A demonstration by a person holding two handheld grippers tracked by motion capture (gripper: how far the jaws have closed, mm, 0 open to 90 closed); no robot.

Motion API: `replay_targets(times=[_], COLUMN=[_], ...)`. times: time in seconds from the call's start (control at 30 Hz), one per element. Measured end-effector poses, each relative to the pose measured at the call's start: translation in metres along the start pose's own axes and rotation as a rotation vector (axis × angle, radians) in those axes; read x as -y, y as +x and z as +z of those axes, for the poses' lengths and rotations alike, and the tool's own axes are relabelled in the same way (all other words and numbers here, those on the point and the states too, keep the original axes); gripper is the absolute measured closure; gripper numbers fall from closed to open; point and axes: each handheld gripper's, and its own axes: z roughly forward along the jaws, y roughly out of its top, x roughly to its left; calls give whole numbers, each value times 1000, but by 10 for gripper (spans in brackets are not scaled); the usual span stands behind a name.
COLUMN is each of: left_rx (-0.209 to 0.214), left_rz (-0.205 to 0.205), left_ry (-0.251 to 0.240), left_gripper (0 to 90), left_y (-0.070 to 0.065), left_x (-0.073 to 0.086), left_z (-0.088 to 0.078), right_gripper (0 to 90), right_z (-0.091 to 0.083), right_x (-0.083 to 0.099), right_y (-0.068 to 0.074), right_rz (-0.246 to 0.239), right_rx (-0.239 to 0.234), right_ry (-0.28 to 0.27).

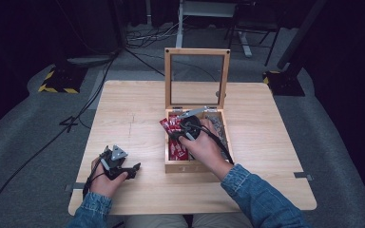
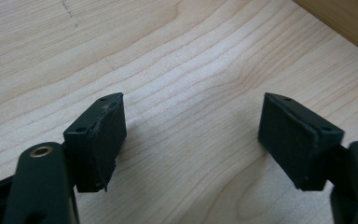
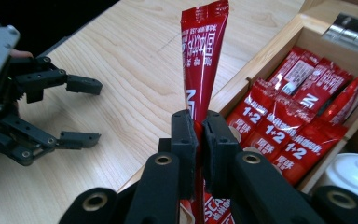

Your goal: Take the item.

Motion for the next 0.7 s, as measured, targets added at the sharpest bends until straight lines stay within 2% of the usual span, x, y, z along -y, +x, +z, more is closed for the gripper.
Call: replay_targets(times=[0.53, 0.7], left_rx=[8, 12], left_rz=[-2, 5], left_ry=[5, 7], left_gripper=[195, 188], left_y=[1, 2], left_x=[0, 0], left_z=[0, 0], right_gripper=[847, 847], right_z=[-35, -44], right_x=[-13, -15], right_y=[-5, -5], right_rz=[0, -10], right_rx=[6, 13], right_ry=[-88, -101])
